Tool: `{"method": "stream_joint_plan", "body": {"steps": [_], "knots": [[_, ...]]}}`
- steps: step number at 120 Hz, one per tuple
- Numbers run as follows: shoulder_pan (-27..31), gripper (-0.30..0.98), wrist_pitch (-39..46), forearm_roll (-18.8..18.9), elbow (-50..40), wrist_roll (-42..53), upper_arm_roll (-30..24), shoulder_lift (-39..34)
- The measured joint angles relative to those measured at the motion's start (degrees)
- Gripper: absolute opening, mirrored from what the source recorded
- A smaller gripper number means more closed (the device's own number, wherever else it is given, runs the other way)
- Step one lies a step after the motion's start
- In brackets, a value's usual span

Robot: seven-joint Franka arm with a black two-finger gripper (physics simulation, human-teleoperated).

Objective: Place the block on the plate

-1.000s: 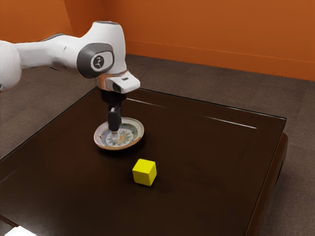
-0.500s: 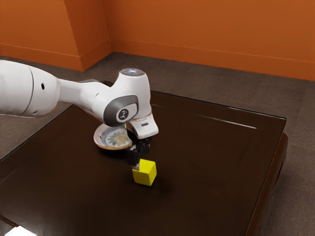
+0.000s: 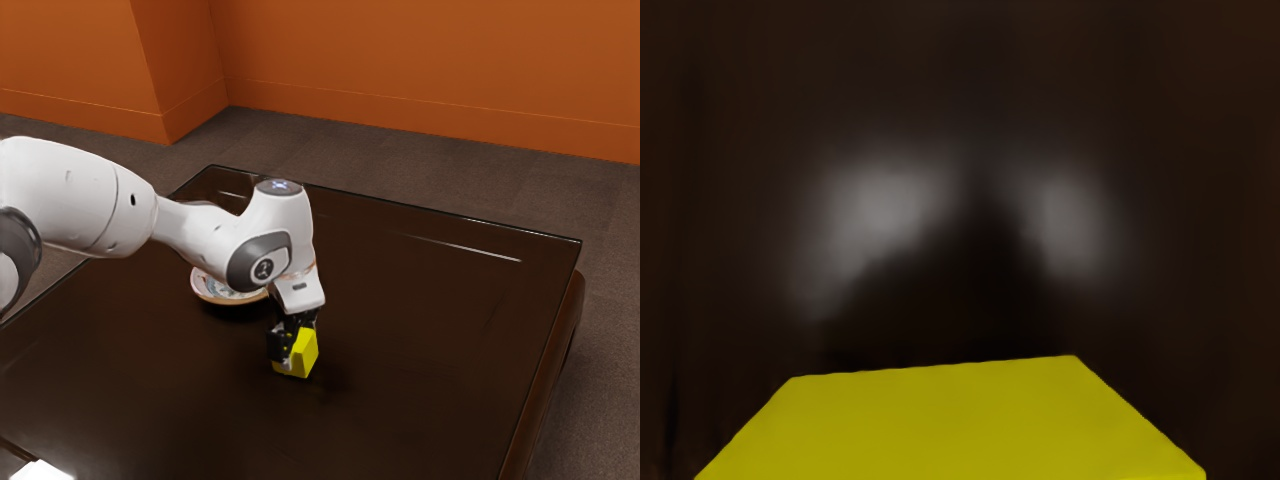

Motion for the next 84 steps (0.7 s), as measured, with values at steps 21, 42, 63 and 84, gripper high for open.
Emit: {"method": "stream_joint_plan", "body": {"steps": [21,42,63,84], "knots": [[0.28,0.47,0.57,0.35,-0.03,1.24,0.02,0.71],[0.27,0.41,0.18,0.71,-0.06,2.15,0.02,-1.30],[1.79,0.38,-2.67,0.50,1.68,2.80,0.88,-7.38],[9.34,0.38,-9.59,0.30,10.55,3.31,1.87,-7.37]]}}
